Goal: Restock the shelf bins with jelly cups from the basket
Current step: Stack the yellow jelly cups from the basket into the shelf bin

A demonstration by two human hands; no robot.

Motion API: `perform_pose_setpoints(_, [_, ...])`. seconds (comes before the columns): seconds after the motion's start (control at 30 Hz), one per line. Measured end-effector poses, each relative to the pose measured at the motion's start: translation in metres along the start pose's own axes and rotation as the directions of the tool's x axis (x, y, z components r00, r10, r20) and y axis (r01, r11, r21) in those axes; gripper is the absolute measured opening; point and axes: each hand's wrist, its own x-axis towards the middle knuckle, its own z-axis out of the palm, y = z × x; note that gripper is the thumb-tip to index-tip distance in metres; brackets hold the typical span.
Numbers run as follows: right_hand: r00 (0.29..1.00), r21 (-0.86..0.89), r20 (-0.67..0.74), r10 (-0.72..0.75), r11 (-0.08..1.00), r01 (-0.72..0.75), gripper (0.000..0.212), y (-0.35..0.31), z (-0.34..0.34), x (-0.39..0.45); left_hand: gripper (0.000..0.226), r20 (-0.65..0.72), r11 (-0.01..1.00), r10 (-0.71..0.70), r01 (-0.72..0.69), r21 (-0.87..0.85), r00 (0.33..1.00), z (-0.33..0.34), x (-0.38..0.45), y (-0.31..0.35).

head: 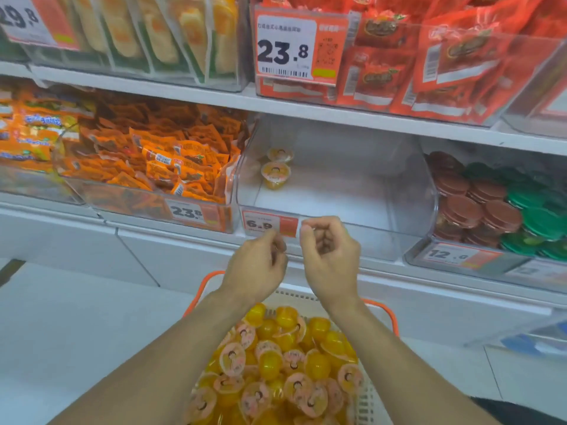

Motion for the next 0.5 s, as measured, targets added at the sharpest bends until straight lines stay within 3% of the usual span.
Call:
perform_pose_setpoints(0.03, [0.999, -0.012, 0.004, 0.042, 0.999, -0.042, 0.016, 0.018, -0.006, -0.021, 0.005, 0.146, 0.997, -0.046, 0.035, 0.076, 0.988, 0.014, -0.007, -0.009])
perform_pose_setpoints(0.1, [0.980, -0.063, 0.041, 0.194, 0.979, -0.192, 0.014, 0.061, -0.020, -0.063, 0.010, 0.403, 0.972, -0.169, 0.086, 0.217, 0.899, 0.038, -0.024, -0.025])
perform_pose_setpoints(0.2, [0.884, -0.402, 0.194, 0.426, 0.856, -0.325, 0.011, 0.126, -0.041, -0.112, 0.026, 0.661, 0.920, -0.357, 0.126, 0.371, 0.660, 0.074, -0.063, -0.048])
perform_pose_setpoints(0.23, [0.800, -0.537, 0.264, 0.539, 0.771, -0.342, 0.014, 0.141, -0.044, -0.126, 0.030, 0.703, 0.894, -0.427, 0.147, 0.424, 0.569, 0.086, -0.078, -0.056])
perform_pose_setpoints(0.3, [0.537, -0.714, 0.387, 0.750, 0.612, -0.340, 0.022, 0.162, -0.045, -0.155, 0.036, 0.735, 0.846, -0.526, 0.170, 0.506, 0.428, 0.106, -0.110, -0.069])
perform_pose_setpoints(0.37, [0.364, -0.823, 0.412, 0.836, 0.512, -0.246, 0.016, 0.183, -0.045, -0.188, 0.041, 0.746, 0.838, -0.541, 0.170, 0.519, 0.388, 0.125, -0.137, -0.072])
perform_pose_setpoints(0.5, [0.282, -0.896, 0.330, 0.901, 0.393, -0.208, 0.067, 0.231, -0.053, -0.235, 0.084, 0.695, 0.815, -0.567, 0.179, 0.552, 0.441, 0.157, -0.176, -0.080])
